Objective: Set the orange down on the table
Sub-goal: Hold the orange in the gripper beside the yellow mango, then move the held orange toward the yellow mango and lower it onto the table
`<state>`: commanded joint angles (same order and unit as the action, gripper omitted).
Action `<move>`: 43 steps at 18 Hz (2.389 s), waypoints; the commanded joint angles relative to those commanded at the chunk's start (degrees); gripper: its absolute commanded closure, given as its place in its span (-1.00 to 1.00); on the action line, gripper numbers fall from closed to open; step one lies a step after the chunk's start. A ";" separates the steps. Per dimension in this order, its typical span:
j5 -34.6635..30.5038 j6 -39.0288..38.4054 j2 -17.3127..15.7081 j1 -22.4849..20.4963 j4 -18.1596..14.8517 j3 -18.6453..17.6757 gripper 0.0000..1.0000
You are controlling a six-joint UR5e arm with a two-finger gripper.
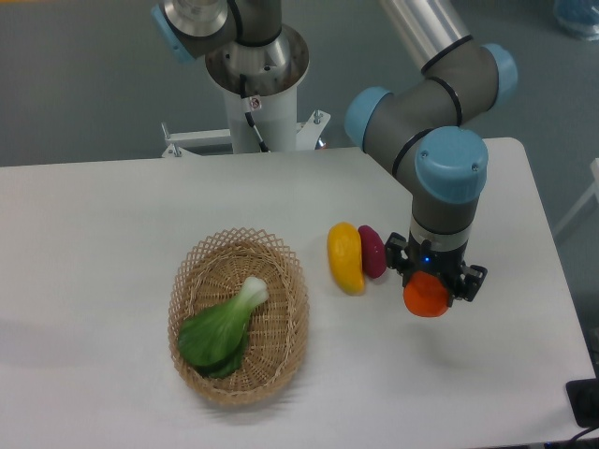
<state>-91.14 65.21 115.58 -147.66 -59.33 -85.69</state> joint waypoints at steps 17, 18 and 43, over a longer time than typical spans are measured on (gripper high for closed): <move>-1.67 -1.93 -0.26 0.70 0.79 -3.34 -0.25; -1.67 -2.19 -0.35 0.70 0.88 -3.69 -0.25; -5.54 -7.91 3.34 5.71 5.98 -7.82 -1.00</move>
<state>-96.68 57.30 118.92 -141.94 -53.35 -93.52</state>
